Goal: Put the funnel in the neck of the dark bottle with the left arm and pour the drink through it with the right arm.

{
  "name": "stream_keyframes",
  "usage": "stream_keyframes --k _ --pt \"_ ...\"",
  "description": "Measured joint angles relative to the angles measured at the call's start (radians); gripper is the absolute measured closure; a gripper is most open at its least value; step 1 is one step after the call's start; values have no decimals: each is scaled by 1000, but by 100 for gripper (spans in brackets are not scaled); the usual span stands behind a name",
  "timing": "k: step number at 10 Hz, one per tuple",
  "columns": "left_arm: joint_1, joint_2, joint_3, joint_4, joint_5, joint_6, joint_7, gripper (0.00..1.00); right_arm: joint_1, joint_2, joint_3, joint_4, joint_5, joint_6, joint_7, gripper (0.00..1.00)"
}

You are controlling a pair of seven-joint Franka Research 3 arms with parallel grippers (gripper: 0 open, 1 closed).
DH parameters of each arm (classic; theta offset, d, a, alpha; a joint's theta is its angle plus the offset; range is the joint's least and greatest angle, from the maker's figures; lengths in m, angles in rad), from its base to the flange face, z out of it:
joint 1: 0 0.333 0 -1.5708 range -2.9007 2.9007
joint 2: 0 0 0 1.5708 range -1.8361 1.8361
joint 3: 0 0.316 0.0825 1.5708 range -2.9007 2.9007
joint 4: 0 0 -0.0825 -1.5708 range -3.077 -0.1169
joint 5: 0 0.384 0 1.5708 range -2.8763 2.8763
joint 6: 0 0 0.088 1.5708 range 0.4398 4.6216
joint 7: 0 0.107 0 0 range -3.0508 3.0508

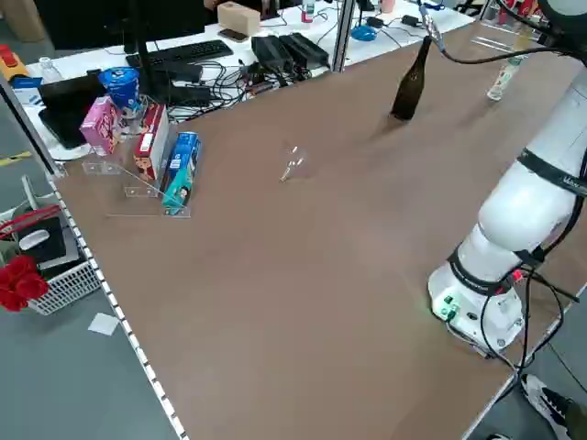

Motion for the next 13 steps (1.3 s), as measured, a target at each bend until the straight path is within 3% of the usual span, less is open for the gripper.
stream_keyframes --k 8,10,13 --pt "0 33 -1 -8 26 6 -12 2 0 0 -1 0 0 -9 0 0" --pt "0 79 -21 -39 153 20 -16 4 2 0 -1 0 0 -11 0 0" --pt "-18 100 -138 -259 484 131 -79 1 5 0 0 0 0 -11 0 0"
